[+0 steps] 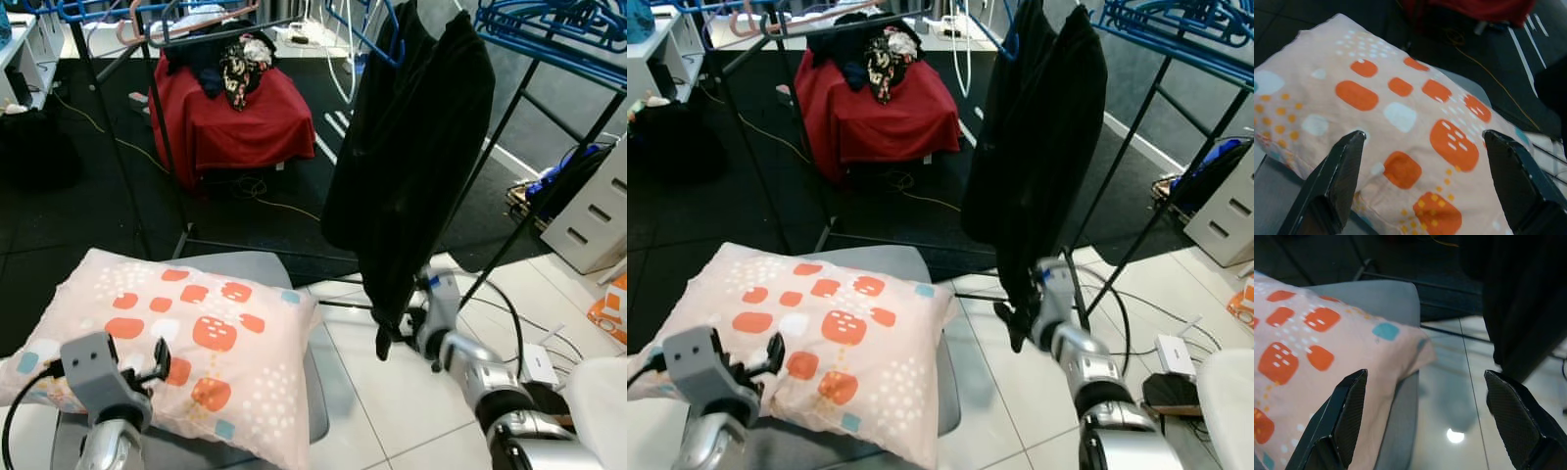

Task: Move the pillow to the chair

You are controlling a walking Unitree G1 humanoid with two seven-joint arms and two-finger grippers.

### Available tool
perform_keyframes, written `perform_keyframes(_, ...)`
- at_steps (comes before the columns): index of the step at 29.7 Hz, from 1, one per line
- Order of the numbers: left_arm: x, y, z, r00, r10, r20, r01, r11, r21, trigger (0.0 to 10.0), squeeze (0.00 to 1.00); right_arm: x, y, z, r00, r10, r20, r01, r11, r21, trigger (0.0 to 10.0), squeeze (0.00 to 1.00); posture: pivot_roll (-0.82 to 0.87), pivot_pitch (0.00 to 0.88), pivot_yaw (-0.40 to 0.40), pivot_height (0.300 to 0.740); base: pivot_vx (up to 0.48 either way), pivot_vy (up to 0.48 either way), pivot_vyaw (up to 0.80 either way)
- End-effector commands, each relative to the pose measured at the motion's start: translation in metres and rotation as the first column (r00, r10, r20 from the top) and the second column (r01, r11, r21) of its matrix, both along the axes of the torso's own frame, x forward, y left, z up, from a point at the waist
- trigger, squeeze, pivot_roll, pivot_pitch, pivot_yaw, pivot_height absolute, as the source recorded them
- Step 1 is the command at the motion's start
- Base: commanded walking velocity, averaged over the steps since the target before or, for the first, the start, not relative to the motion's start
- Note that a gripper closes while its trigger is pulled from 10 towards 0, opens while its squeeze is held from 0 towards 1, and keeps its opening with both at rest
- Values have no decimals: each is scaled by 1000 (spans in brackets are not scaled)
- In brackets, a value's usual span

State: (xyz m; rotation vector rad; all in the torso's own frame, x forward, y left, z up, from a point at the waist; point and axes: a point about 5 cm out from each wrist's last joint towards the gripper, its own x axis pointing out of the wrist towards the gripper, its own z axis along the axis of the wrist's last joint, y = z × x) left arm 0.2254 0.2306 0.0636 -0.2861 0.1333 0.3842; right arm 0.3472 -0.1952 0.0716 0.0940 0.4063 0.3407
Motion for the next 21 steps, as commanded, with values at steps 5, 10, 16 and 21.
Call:
perform_keyframes(5,6,6,0,995,96,-20,-98,986,-134,10000,0,5,7,5,998,59,-13,-59,998,-35,10000,0,-70,59,-127,720,0,0,0)
perform_keyframes(10,10,14,4,991,120,-62,-127,984,-125,10000,0,12,10,16,997,72,13,-71,997,-36,10000,0,-70,60,-128,705,0,0,0)
perform_keyframes(16,7,18,-4,980,129,-152,-154,974,-168,10000,0,15,11,20,996,90,19,-89,995,-40,10000,0,-69,66,-130,685,0,0,0)
perform_keyframes(21,0,12,-25,959,116,-260,-195,933,-304,10000,0,14,11,21,993,117,19,-116,992,-60,10000,0,-80,76,-128,660,0,0,0)
